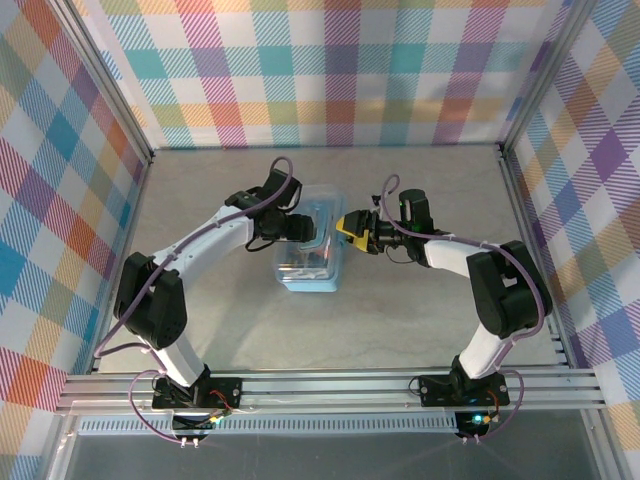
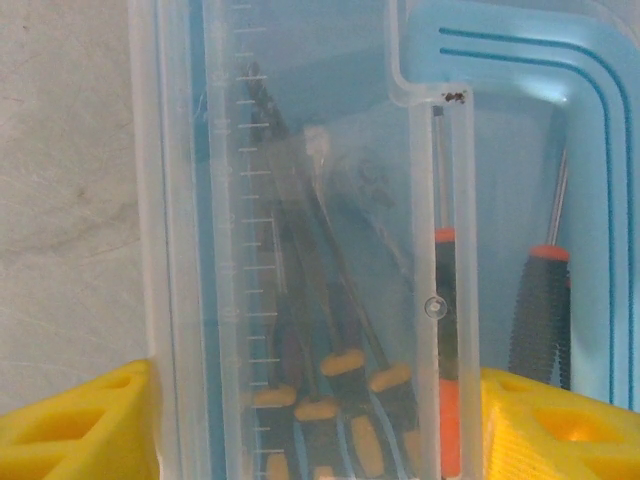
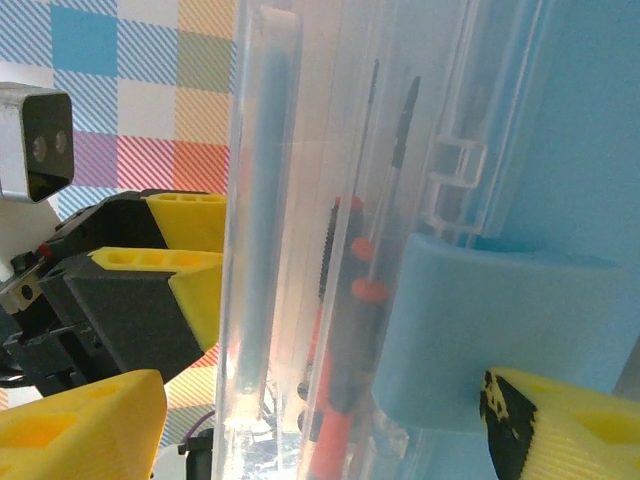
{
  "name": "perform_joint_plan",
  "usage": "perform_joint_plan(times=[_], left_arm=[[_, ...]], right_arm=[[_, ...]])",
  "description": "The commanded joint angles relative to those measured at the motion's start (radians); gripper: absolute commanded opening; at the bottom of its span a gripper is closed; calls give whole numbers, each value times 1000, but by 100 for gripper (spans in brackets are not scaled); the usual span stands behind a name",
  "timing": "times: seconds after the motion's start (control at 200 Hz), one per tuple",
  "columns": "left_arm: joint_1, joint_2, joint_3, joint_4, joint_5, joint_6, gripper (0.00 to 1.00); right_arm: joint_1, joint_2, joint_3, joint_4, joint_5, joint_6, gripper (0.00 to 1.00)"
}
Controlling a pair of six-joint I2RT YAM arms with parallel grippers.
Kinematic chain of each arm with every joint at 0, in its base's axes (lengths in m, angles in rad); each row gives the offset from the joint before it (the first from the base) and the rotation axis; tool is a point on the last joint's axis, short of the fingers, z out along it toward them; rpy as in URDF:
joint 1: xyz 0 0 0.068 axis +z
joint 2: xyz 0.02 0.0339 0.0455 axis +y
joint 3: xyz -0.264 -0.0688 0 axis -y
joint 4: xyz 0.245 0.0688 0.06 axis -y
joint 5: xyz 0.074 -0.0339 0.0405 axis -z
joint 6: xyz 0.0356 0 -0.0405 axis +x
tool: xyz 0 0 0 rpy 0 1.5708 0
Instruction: Pack the tool kit
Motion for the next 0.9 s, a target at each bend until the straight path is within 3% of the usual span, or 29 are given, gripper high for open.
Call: perform_joint_plan(times=[0.0,0.605,0.895], left_arm=[[-24,131,-60,-99,4,-33,49],[-110,245,-7,-129,-46,-39,50],[-120,259,-16,-118,-45,-43,50]], right_arm=[[11,-40,23,-16,-3,-31,82],[15,-21,22,23,-12,-15,81],[16,68,27,46,-7,22,79]])
